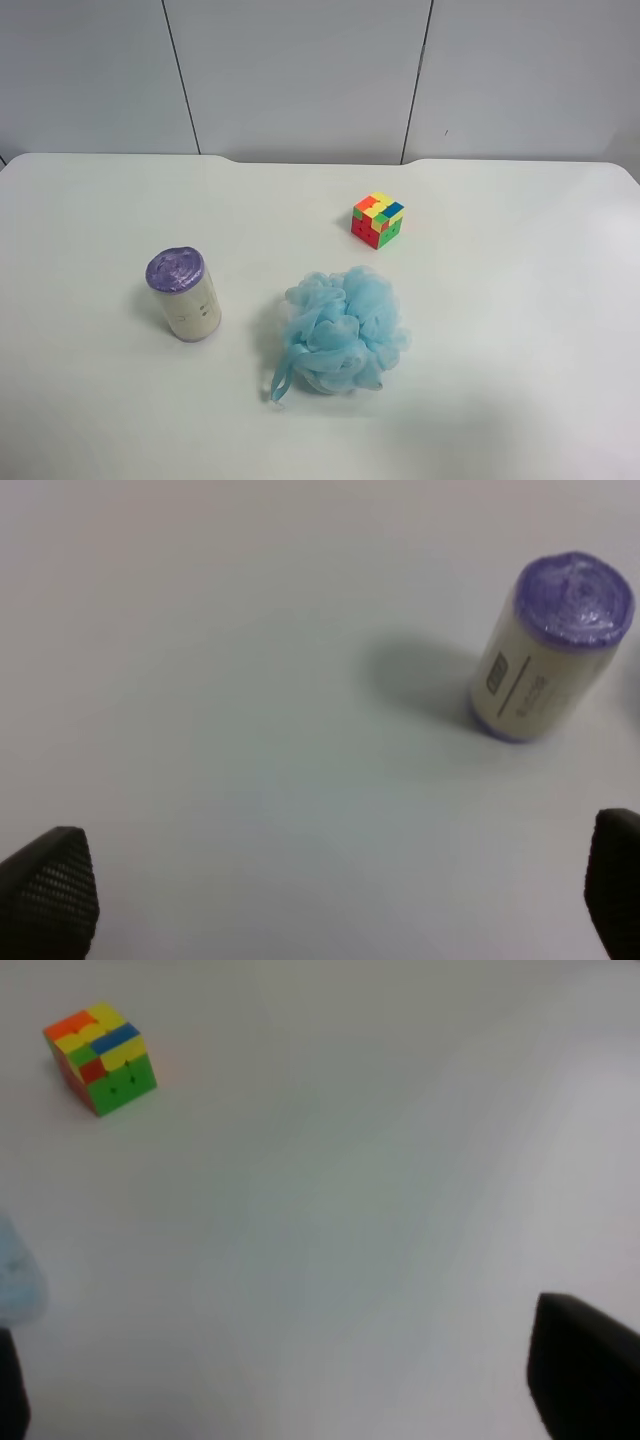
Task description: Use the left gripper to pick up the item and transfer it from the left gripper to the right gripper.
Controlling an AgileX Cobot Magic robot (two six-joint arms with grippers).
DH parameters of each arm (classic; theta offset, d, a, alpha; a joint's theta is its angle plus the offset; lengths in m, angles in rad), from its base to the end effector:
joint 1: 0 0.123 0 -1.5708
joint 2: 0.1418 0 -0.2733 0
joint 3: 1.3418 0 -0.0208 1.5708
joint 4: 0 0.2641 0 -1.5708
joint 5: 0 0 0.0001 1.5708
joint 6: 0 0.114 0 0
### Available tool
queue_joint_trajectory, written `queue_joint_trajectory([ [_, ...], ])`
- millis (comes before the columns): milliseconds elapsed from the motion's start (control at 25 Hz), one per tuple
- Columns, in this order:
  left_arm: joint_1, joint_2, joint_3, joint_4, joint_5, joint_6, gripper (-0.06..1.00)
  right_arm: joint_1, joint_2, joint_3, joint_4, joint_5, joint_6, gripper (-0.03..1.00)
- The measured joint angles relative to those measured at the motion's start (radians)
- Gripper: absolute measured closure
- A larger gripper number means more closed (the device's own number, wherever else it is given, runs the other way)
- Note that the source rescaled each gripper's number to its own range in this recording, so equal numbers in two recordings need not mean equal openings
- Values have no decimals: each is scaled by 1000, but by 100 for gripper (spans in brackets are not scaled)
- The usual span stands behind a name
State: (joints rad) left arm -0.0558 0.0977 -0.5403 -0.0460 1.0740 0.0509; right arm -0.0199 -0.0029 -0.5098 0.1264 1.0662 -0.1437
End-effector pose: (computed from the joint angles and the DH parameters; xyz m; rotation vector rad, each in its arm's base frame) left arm 0.0490 -0.0074 0.2802 0.1137 2.1116 -0.0588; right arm 0.0372 0.0118 0.2764 -0.1328 2.0266 0.0480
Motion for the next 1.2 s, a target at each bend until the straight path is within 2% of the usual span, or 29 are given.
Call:
queue_joint_trajectory([
  [320, 0, 357, -159, 0, 61, 3, -6, 0, 0, 0, 0, 0, 0, -3],
  [600, 0, 636, -254, -35, 86, 114, -6, 0, 0, 0, 0, 0, 0, -3],
  [800, 0, 774, -301, -83, 54, 189, -6, 0, 0, 0, 0, 0, 0, -3],
  [1000, -4, 878, -333, -122, 7, 224, -6, 0, 0, 0, 0, 0, 0, -3],
  [1200, -79, 955, -338, -128, -65, 214, -6, 0, 0, 0, 0, 0, 0, -3],
])
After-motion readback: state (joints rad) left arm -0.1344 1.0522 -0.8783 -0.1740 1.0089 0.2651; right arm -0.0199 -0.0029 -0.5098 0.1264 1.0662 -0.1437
